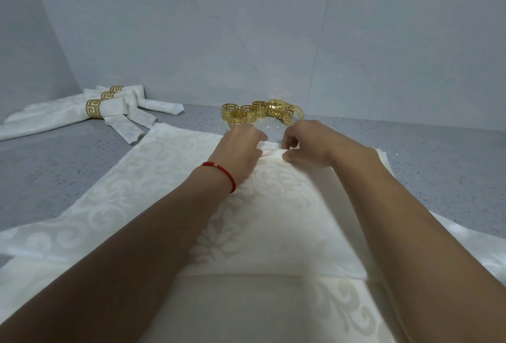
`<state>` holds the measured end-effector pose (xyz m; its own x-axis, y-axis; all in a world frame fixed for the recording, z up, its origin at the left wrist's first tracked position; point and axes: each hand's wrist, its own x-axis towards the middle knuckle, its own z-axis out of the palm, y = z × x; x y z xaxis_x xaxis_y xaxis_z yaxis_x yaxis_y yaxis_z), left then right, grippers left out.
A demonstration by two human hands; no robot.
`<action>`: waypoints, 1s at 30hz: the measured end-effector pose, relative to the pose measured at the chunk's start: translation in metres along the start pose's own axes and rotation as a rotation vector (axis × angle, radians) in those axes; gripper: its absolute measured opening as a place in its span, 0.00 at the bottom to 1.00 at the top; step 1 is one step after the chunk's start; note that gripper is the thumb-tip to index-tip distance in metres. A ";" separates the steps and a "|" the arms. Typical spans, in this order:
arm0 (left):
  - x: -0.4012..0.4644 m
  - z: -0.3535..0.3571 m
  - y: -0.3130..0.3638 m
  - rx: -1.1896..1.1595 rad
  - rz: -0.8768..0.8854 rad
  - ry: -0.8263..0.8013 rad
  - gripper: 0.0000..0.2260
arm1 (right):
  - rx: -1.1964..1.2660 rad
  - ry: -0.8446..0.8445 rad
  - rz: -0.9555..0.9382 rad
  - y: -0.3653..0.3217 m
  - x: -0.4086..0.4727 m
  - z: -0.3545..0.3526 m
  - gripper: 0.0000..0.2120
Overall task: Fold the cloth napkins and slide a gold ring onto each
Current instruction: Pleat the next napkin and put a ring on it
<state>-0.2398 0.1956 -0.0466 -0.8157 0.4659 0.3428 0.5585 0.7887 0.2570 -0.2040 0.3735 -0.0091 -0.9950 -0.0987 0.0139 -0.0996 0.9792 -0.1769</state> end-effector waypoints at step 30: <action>-0.056 -0.020 0.005 0.328 0.224 0.143 0.11 | -0.207 0.405 -0.176 0.021 -0.070 0.038 0.09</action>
<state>-0.1880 0.1655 -0.0464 -0.6375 0.5986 0.4851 0.6234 0.7707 -0.1317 -0.1358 0.3944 -0.0512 -0.8804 -0.2296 0.4149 -0.2245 0.9725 0.0617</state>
